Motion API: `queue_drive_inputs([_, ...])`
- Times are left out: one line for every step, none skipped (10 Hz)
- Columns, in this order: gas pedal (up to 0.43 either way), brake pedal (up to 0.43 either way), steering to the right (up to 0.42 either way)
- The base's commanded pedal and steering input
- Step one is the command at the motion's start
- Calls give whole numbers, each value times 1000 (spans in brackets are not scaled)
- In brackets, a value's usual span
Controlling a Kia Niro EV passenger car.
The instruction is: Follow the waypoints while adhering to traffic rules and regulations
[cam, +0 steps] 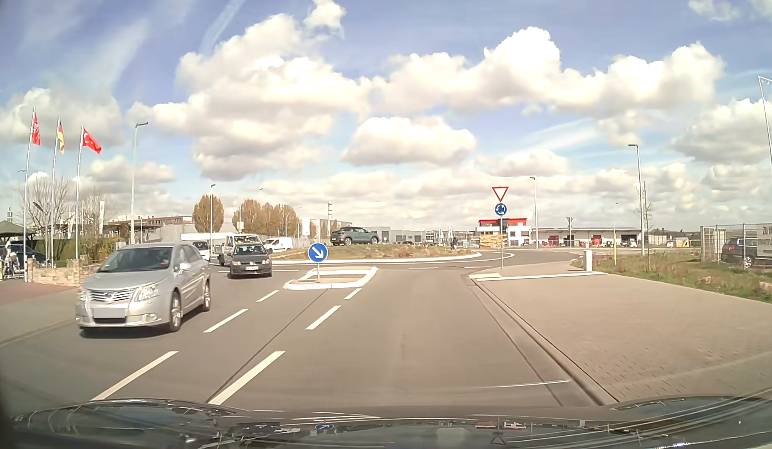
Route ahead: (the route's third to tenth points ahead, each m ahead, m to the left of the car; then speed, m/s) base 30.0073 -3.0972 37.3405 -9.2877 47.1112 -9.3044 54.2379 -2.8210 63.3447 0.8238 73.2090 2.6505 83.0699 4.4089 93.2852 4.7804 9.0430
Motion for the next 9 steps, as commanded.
queue_drive_inputs([0, 256, 10])
queue_drive_inputs([0, 256, 10])
queue_drive_inputs([0, 256, 10])
queue_drive_inputs([0, 256, 9])
queue_drive_inputs([0, 256, 9])
queue_drive_inputs([0, 262, 9])
queue_drive_inputs([0, 262, 9])
queue_drive_inputs([0, 268, 9])
queue_drive_inputs([0, 262, 9])
